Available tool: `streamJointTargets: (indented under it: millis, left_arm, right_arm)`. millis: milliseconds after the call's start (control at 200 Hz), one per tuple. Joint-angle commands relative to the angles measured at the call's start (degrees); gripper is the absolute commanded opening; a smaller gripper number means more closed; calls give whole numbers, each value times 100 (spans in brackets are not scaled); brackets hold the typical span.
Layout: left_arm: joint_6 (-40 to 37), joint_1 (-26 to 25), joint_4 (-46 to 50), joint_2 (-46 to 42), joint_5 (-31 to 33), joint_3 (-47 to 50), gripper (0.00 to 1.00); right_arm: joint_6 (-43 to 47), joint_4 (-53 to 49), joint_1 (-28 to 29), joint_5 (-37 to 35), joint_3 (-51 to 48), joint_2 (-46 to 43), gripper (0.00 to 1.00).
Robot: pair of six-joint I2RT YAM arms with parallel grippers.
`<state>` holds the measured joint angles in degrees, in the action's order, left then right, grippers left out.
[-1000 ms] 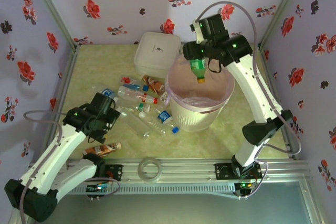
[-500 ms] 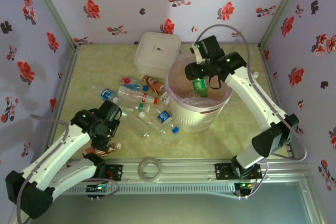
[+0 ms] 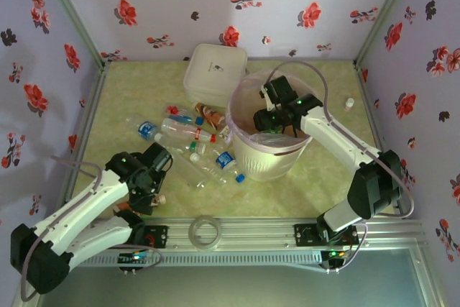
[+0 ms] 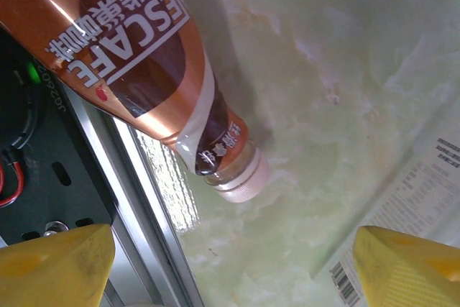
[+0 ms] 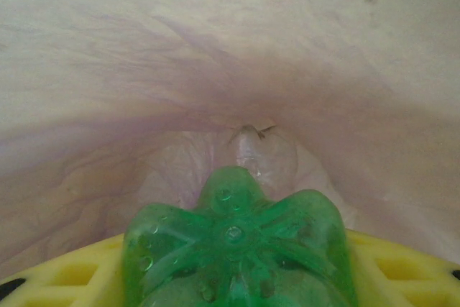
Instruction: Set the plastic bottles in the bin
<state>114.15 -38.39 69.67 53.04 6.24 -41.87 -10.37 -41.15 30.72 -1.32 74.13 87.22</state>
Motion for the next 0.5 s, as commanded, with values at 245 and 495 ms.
streamJointTargets:
  millis: [245, 495]
  left_arm:
    - [665, -120, -181, 72, -76, 400, 87]
    - [1013, -135, -575, -19, 245, 1010, 87]
  right_arm:
    - [-27, 290, -48, -175, -66, -73, 85]
    - [-2, 210, -101, -62, -65, -222, 86]
